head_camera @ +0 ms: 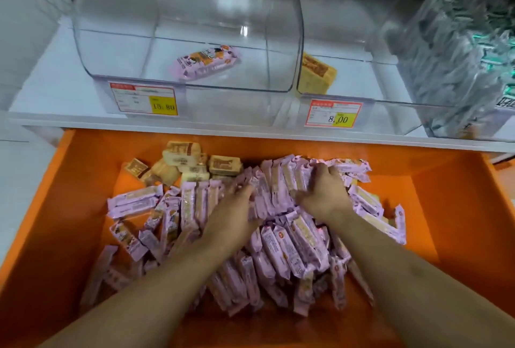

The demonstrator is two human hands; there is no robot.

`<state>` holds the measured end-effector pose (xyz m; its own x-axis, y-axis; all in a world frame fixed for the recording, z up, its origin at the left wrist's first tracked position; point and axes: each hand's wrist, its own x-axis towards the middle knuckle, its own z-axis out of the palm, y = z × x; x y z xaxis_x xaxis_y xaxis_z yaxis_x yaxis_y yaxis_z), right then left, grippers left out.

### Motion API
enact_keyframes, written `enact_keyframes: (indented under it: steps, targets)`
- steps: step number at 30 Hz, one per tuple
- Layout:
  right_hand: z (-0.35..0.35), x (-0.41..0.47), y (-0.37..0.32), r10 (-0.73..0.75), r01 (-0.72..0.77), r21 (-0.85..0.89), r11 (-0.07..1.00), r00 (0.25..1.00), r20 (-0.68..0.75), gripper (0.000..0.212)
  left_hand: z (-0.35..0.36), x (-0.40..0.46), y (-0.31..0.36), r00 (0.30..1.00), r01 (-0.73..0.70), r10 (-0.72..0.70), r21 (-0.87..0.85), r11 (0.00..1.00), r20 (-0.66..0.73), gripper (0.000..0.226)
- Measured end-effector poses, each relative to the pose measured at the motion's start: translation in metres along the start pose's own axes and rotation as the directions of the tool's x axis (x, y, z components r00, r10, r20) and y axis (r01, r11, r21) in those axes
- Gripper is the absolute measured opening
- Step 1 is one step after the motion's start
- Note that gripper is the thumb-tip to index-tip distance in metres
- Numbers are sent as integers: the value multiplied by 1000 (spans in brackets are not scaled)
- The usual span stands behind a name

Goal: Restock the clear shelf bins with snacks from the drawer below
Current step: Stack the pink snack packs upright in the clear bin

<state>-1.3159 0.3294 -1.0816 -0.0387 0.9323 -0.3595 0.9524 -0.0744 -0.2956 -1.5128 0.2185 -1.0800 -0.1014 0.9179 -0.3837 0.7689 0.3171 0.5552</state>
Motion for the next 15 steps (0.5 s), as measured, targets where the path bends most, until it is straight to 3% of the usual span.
enact_keyframes:
  steps: [4, 7, 10, 15]
  targets:
    - [-14, -12, -2, -48, 46, 45, 998, 997, 53, 79, -11, -10, 7, 995, 80, -90, -230, 970, -33, 67]
    - [-30, -30, -12, -122, 116, 104, 988, 991, 62, 76, -29, -27, 13, 991, 76, -106, -300, 951, -82, 63]
    - [-56, -61, -28, -188, 152, 240, 959, 972, 139, 66, -64, -51, 26, 993, 43, -80, -370, 928, -85, 39]
    - [-113, -118, -55, -300, 167, 559, 812, 942, 154, 61, -126, -87, 52, 997, -39, -1, -544, 838, -73, 47]
